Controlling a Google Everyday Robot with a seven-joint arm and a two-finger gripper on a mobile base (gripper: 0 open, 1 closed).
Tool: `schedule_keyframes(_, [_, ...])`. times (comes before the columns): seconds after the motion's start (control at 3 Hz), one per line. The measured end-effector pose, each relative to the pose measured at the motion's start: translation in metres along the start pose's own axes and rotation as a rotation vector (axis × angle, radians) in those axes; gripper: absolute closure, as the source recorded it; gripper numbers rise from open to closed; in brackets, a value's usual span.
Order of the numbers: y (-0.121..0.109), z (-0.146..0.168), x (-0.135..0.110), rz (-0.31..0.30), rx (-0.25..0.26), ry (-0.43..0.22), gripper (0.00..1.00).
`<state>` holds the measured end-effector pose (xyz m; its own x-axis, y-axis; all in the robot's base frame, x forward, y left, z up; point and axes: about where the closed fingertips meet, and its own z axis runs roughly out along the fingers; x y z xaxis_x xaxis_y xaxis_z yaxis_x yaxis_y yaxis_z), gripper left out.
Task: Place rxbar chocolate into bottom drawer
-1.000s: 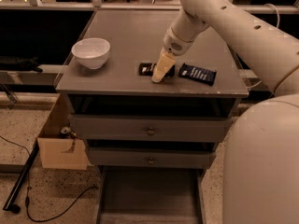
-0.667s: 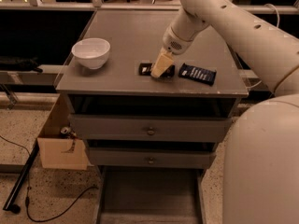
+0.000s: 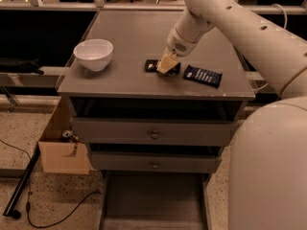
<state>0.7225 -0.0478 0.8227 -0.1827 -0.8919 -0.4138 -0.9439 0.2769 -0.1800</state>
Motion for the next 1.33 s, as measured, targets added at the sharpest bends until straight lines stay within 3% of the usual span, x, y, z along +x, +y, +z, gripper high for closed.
schedule_keyframes(0.67, [0.007, -0.025, -0.014, -0.011, 0.038, 0.0, 1.0])
schedule_keyframes(1.33, [0.035, -0.112, -0.044, -0.071, 0.164, -0.012, 1.0])
